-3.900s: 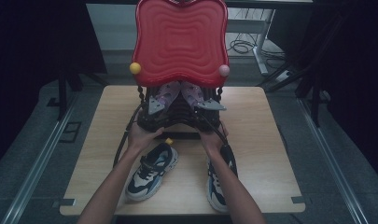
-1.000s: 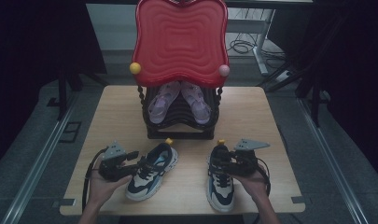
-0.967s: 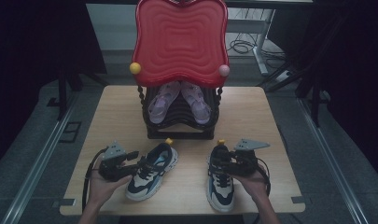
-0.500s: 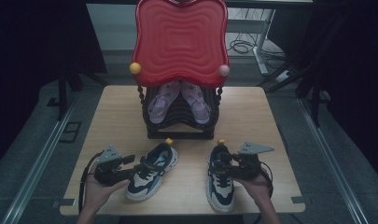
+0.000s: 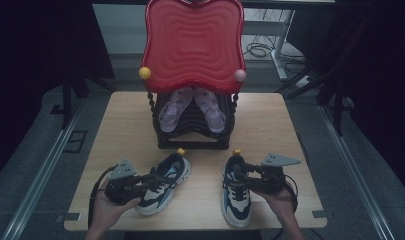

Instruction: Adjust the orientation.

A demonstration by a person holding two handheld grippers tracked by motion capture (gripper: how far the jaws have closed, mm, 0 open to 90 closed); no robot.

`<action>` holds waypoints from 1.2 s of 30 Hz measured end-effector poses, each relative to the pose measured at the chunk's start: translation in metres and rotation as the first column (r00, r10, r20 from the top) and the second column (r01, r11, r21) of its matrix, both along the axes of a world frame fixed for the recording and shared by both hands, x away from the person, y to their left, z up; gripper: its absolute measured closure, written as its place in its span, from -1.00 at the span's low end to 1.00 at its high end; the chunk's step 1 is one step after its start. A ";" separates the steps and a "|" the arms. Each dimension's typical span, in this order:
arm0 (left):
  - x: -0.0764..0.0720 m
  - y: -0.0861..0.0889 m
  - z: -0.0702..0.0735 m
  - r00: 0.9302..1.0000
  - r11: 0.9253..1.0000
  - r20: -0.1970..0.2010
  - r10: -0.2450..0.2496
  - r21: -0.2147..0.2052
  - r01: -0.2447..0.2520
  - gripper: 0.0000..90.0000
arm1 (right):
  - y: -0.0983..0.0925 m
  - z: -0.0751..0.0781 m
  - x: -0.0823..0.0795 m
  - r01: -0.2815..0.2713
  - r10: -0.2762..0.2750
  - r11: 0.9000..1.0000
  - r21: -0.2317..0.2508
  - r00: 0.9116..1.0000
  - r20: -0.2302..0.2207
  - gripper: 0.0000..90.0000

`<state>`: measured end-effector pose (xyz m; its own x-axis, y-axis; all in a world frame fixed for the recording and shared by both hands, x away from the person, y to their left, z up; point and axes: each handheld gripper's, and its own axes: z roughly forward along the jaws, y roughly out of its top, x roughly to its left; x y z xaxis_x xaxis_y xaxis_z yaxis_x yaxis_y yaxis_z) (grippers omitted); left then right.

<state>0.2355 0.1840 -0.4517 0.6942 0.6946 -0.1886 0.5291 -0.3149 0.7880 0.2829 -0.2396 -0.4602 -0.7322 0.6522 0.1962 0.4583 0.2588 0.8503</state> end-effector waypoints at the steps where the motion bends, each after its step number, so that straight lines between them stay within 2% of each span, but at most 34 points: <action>1: -0.001 -0.002 0.000 1.000 1.000 -0.005 -0.005 0.010 0.006 0.76 | 0.000 0.000 0.000 -0.001 0.001 1.000 0.001 1.000 0.001 0.13; 3: -0.002 -0.007 -0.002 1.000 1.000 -0.015 -0.022 0.020 0.022 0.87 | -0.001 0.000 0.000 0.002 -0.002 1.000 0.001 1.000 -0.003 0.13; 9: -0.004 -0.020 -0.010 0.998 0.998 -0.050 -0.044 0.049 0.046 0.98 | -0.002 0.001 -0.001 0.015 -0.015 1.000 0.000 1.000 -0.002 0.13; 12: -0.011 -0.029 -0.016 0.996 0.996 -0.068 -0.058 0.069 0.063 1.00 | -0.002 0.002 -0.003 0.008 -0.008 1.000 -0.011 1.000 0.007 0.13; 16: -0.013 -0.035 -0.027 0.996 0.994 -0.085 -0.035 0.104 0.044 1.00 | -0.001 0.001 -0.003 0.007 -0.007 1.000 -0.012 1.000 0.008 0.13; 22: -0.013 -0.035 -0.033 0.993 0.992 -0.113 -0.021 0.122 0.035 1.00 | -0.001 0.001 -0.004 0.000 0.001 1.000 -0.018 1.000 0.014 0.13; 29: -0.018 -0.035 -0.042 0.986 0.978 -0.163 -0.030 0.199 0.062 1.00 | -0.001 0.002 -0.004 0.000 0.001 1.000 -0.014 1.000 0.019 0.13; 31: -0.015 -0.037 -0.046 0.983 0.976 -0.182 -0.033 0.208 0.072 1.00 | 0.000 0.002 -0.005 -0.009 0.009 1.000 -0.015 1.000 0.021 0.13; 36: -0.012 -0.041 -0.049 0.979 0.970 -0.201 -0.042 0.228 0.088 1.00 | 0.001 0.001 -0.004 -0.014 0.015 1.000 -0.018 1.000 0.019 0.12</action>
<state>0.2235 0.1428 -0.5007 0.7059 0.6897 -0.1612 0.6361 -0.5172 0.5727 0.2788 -0.2384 -0.4595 -0.7450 0.6449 0.1702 0.4382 0.2809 0.8539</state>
